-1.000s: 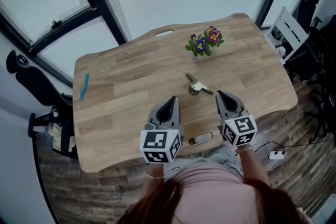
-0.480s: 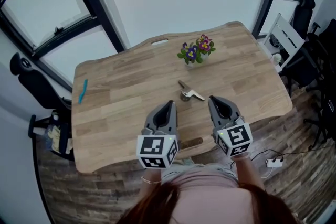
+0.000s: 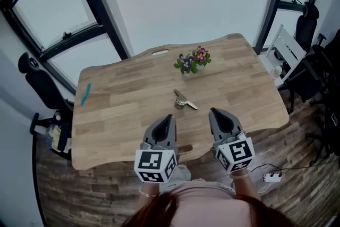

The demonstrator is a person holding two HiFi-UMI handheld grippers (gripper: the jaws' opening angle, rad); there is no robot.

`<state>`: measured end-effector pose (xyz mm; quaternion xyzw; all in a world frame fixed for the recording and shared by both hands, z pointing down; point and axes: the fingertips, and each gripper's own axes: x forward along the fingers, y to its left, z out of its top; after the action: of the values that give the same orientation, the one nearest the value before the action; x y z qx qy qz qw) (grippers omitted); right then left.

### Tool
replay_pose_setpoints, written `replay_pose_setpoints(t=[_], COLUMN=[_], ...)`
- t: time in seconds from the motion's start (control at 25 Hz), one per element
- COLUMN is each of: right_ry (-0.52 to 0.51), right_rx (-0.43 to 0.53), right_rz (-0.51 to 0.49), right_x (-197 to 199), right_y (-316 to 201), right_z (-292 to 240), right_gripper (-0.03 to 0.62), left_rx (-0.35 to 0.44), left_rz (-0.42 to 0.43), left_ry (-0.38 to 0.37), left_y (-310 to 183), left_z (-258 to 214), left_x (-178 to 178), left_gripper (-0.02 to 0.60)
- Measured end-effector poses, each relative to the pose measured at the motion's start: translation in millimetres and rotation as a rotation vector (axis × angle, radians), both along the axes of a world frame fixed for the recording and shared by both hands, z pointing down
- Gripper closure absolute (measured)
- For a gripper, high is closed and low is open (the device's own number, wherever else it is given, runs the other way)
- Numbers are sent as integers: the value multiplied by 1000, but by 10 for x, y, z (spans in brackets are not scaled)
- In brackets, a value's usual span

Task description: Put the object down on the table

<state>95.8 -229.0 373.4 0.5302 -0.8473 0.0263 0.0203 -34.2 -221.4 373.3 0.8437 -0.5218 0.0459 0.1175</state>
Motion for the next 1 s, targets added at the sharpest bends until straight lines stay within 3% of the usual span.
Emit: replay_pose_setpoints(t=[0.52,1.0], right_ry=[76,42], right_rx=[135,158], right_rz=[-24,-11], right_x=[261,516], right_y=[664,1164], right_z=[-320,-432], right_gripper=[594,594], left_rx=[29,35], left_rz=[-10,-22], left_ry=[-4,-32], left_y=[555,1018], left_z=[-182,-256], left_x=[389,630], left_gripper=[580,580])
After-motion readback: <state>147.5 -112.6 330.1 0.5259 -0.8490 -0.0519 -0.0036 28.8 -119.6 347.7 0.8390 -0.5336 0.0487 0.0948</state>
